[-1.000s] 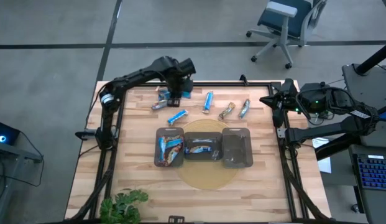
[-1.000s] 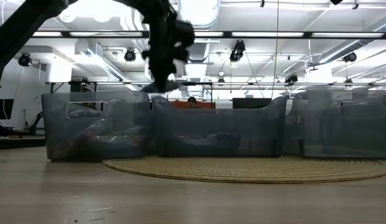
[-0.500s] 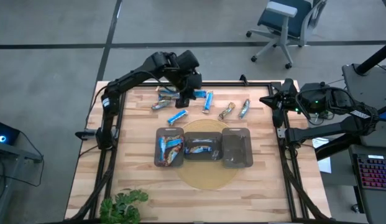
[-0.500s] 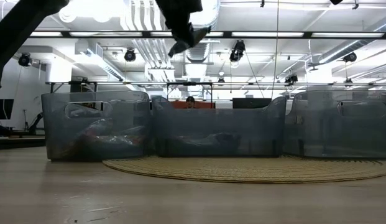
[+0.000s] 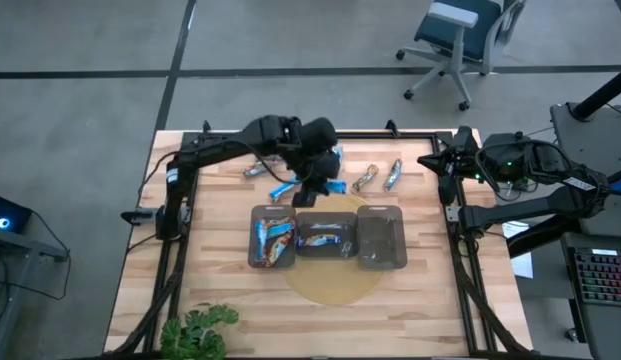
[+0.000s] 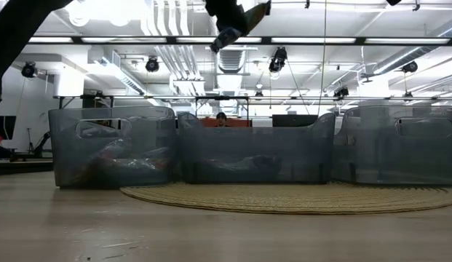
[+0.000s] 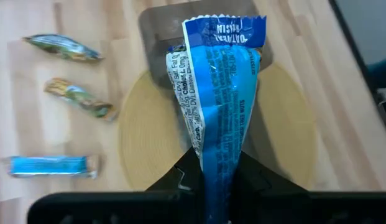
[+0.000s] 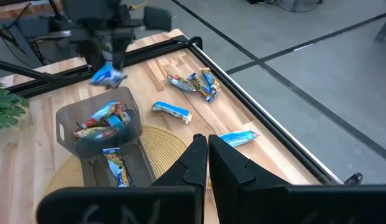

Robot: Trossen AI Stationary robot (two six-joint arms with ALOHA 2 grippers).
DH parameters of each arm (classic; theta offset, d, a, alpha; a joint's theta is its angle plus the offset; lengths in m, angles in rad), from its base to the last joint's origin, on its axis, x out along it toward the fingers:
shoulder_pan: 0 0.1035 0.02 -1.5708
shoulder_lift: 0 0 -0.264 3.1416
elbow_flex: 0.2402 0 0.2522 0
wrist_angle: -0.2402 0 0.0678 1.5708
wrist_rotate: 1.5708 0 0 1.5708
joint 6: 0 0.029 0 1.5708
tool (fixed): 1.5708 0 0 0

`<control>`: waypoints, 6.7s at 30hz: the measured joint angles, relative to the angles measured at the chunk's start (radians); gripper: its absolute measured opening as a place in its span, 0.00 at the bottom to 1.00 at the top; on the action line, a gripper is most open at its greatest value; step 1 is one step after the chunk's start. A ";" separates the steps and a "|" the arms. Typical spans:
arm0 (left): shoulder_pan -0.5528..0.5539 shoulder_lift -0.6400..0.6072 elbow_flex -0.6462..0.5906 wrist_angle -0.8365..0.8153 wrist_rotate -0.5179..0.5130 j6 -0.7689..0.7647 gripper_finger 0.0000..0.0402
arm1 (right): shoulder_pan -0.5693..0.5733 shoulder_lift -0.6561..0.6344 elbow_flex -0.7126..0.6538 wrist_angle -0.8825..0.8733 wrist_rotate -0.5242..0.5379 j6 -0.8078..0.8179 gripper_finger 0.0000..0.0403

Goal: Pick and place Granola Bars by type
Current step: Put the blue granola bar into the center black bin

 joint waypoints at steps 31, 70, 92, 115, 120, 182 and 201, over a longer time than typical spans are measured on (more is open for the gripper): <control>-0.096 0.000 -0.627 0.458 -0.006 -0.277 0.08 | 0.000 0.000 0.000 -0.001 0.000 -0.019 0.02; -0.084 -0.001 -0.498 0.348 0.000 -0.234 0.06 | 0.000 0.000 0.000 -0.002 0.000 -0.016 0.02; -0.082 -0.008 -0.070 0.114 -0.075 -0.182 0.00 | 0.000 0.000 0.000 -0.004 -0.001 -0.017 0.02; -0.040 -0.290 -0.217 0.192 -0.237 -0.187 0.00 | 0.002 0.000 0.000 -0.007 -0.013 -0.010 0.02; 0.007 -0.410 -0.387 0.278 -0.254 -0.188 0.00 | 0.002 0.001 0.000 -0.007 -0.027 -0.007 0.02; 0.501 -0.264 -0.709 0.349 -0.409 0.207 0.53 | 0.002 0.002 -0.002 -0.006 -0.024 0.020 0.02; 0.504 -0.088 -0.669 0.293 -0.405 0.158 0.53 | 0.003 0.002 -0.002 -0.008 -0.026 0.012 0.02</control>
